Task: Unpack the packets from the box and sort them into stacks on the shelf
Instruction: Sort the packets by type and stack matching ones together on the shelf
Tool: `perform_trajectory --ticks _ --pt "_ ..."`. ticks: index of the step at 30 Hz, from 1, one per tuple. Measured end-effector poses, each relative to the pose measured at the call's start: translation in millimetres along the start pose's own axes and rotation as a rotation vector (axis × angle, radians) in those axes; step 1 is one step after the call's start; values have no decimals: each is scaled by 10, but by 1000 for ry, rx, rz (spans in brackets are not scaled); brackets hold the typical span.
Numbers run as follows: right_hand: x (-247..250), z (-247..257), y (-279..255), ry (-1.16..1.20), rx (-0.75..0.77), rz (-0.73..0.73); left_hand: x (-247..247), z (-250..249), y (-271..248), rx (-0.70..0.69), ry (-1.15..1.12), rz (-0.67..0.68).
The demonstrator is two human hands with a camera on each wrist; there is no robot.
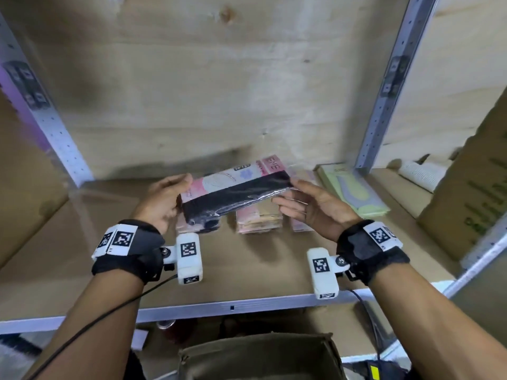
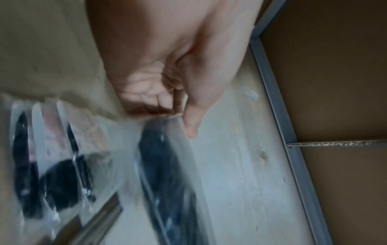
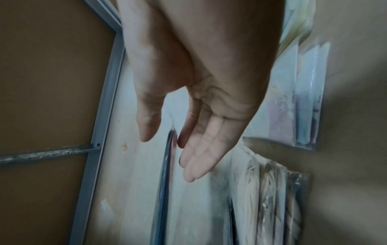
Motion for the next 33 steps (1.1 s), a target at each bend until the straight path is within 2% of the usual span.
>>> perform_trajectory --ticks 4,7,10,12,14,16,19,25,31,33 --pt "-44 25 21 -29 30 -2 -373 84 -124 42 -101 96" --pt "-58 6 40 -182 76 -96 -760 212 -263 100 -101 244" --pt "-29 -6 24 -345 123 -154 -958 338 -346 75 156 358" --pt "-46 -37 3 -395 112 -54 -976 348 -349 49 296 400" --pt "-79 -75 -29 -469 89 68 -921 268 -283 18 278 337" --pt "-109 -124 -69 -546 78 161 -807 132 -156 -33 191 191" --pt "-141 -195 -118 -590 45 247 -591 -11 6 -77 52 40" --pt "-92 -189 -160 -659 8 268 -374 -95 124 -203 253 80" --pt "-93 -250 -183 -672 -38 345 -453 -176 31 -283 645 150" --pt "-86 -265 -189 -663 -48 375 -460 -227 -24 -344 674 160"
Point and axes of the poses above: each hand's wrist, its own y-axis towards the middle knuckle, its own x-axis out of the back of the hand, z = x × y, the point moved 7 cm from there along y, towards the middle knuckle, and after that the axes turned 7 degrees about -y, right-handed, at the moved point
